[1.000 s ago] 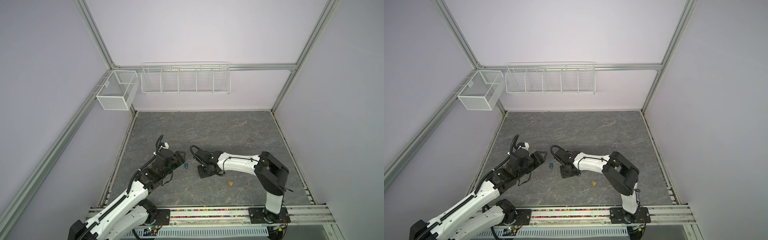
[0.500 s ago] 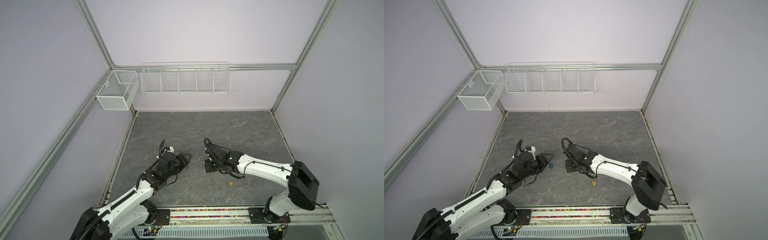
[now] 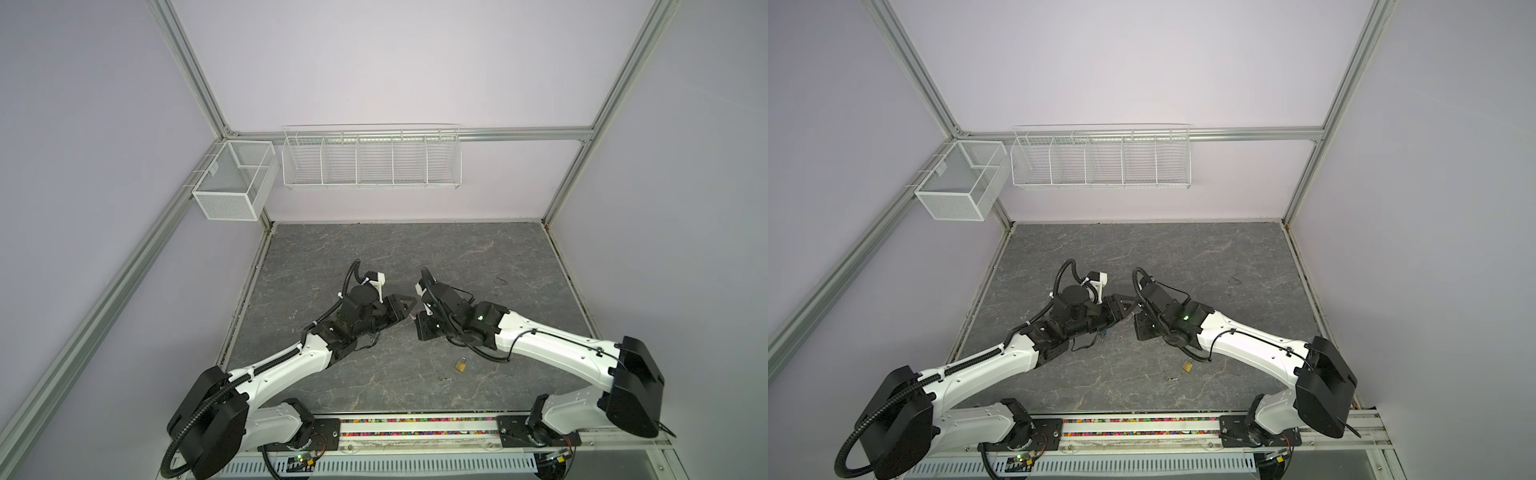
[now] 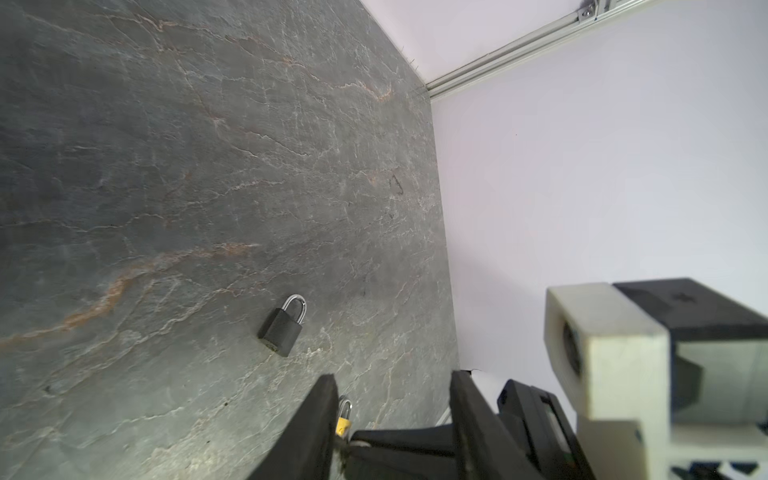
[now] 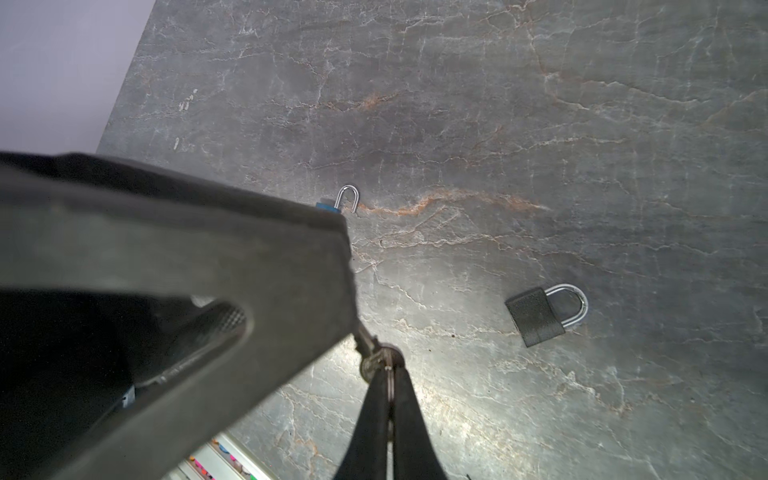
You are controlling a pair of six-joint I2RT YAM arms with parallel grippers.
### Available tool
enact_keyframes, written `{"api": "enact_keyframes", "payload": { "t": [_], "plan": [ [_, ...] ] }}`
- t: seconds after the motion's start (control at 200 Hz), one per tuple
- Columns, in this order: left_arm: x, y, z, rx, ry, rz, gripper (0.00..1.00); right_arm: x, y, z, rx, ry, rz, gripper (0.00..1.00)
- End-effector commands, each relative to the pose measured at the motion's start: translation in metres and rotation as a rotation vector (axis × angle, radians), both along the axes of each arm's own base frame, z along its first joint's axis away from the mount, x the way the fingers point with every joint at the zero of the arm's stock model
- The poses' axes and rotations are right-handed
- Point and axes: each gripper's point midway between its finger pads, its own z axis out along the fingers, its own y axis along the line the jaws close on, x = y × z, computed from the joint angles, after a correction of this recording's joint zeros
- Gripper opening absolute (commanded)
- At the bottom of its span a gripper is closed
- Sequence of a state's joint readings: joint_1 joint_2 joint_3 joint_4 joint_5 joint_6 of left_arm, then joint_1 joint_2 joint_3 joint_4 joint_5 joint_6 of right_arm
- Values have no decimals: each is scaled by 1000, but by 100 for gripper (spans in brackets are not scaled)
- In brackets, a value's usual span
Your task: Unlock with the key
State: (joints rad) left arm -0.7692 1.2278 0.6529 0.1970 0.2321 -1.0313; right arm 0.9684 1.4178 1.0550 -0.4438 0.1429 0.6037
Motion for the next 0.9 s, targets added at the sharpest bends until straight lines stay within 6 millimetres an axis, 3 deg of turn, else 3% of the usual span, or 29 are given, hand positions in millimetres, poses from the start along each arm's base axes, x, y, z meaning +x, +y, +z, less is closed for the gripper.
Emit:
{"api": "enact_keyframes", "payload": {
  "t": [0.0, 0.295, 0.895],
  "plan": [
    [0, -5, 1, 30, -26, -20, 42, 3, -6, 15, -5, -40, -3, 6],
    [-3, -9, -7, 42, -8, -29, 37, 6, -6, 25, 11, -55, -13, 6],
    [-2, -7, -15, 32, 10, -6, 2, 8, 0, 28, 32, -56, -5, 6]
  ]
}}
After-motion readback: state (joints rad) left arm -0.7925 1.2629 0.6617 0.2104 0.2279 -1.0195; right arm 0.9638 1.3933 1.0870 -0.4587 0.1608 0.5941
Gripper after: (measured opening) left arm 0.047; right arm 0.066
